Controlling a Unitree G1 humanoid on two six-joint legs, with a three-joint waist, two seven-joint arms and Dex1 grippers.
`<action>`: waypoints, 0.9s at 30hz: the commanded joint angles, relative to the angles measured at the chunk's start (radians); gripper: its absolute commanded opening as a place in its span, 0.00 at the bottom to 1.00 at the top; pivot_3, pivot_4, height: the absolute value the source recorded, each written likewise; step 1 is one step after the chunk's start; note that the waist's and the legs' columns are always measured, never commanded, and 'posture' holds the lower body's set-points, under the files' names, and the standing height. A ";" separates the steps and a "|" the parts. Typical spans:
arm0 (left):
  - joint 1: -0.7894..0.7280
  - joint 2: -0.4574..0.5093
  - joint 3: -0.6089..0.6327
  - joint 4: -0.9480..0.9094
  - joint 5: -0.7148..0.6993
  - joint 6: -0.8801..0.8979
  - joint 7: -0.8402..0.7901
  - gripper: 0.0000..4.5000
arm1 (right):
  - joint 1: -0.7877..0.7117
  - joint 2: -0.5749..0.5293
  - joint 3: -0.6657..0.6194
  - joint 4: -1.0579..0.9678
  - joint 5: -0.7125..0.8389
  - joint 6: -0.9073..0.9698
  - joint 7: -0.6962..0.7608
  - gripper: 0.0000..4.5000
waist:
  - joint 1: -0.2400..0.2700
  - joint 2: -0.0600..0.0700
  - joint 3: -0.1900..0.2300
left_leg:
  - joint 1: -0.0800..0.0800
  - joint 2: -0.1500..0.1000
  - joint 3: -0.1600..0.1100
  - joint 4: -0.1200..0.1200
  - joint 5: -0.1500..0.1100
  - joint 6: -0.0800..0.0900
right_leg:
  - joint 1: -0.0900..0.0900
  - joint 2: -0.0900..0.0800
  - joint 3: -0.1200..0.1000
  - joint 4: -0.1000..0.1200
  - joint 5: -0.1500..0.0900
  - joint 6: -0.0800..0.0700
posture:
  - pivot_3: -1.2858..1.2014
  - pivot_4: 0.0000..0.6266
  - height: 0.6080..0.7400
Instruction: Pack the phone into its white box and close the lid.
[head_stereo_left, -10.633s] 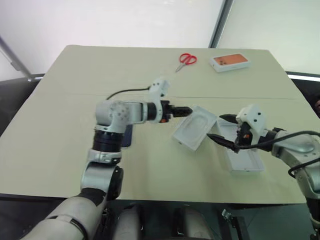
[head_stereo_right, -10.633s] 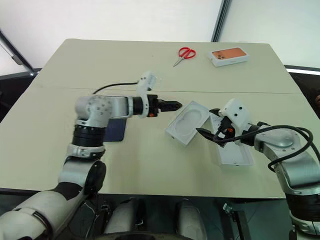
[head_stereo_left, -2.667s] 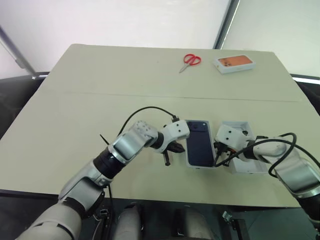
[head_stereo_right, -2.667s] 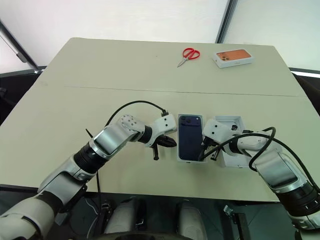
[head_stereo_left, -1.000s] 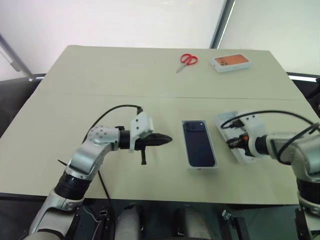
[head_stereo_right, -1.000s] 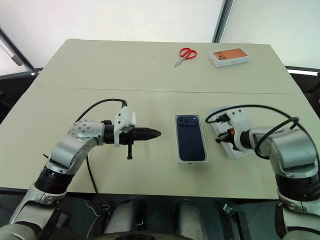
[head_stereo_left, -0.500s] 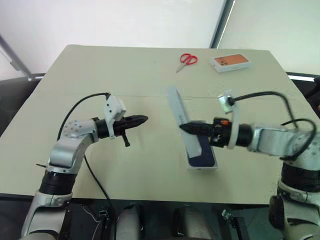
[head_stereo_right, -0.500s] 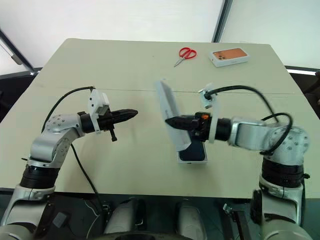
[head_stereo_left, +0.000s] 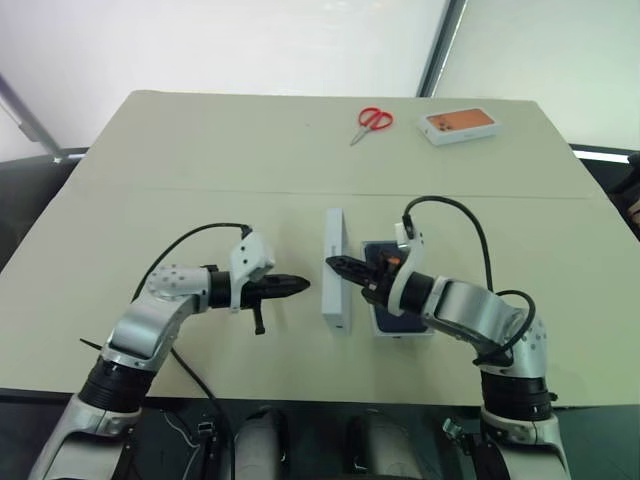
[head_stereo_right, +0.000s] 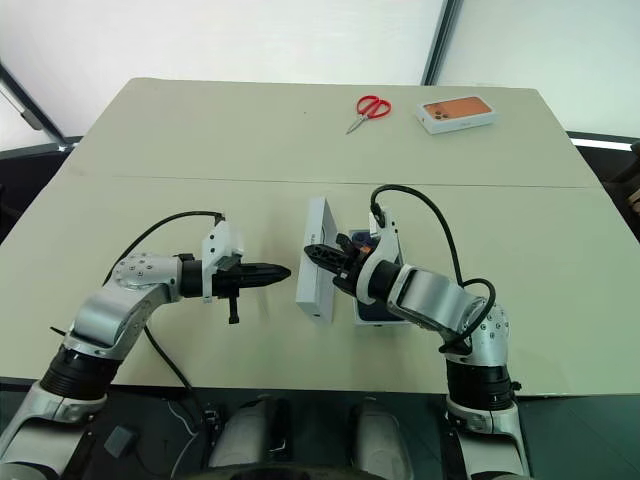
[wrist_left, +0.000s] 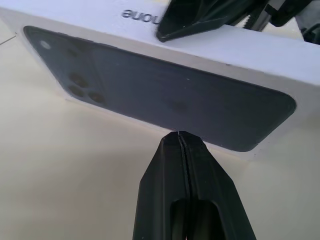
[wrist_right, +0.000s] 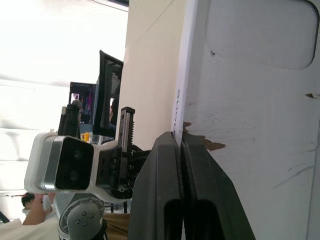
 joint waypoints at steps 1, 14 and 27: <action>-0.015 -0.011 -0.033 -0.015 0.022 -0.016 -0.004 0.00 | 0.029 -0.009 -0.026 -0.025 0.008 0.009 -0.020 0.33 | 0.000 0.000 0.000 | 0.000 0.000 0.000 0.000 0.000 0.000 | 0.000 0.000 0.000 0.000 0.000 0.000 | 0.52 0.24 0.91; -0.098 -0.166 -0.093 0.020 0.034 -0.005 0.037 0.00 | -0.163 -0.514 -0.129 0.087 -0.018 0.107 0.238 0.99 | 0.018 0.012 0.006 | -0.002 -0.009 0.002 0.002 -0.002 0.004 | -0.001 -0.008 0.002 -0.001 0.001 0.003 | 0.52 0.24 0.91; -0.182 -0.284 -0.057 0.057 0.025 0.064 0.150 0.00 | -0.168 -0.745 0.009 -0.023 -0.681 0.049 0.725 0.99 | 0.017 0.008 0.003 | -0.001 -0.001 0.002 0.002 -0.004 0.008 | -0.001 0.001 0.002 -0.002 0.001 0.004 | 0.52 0.24 0.91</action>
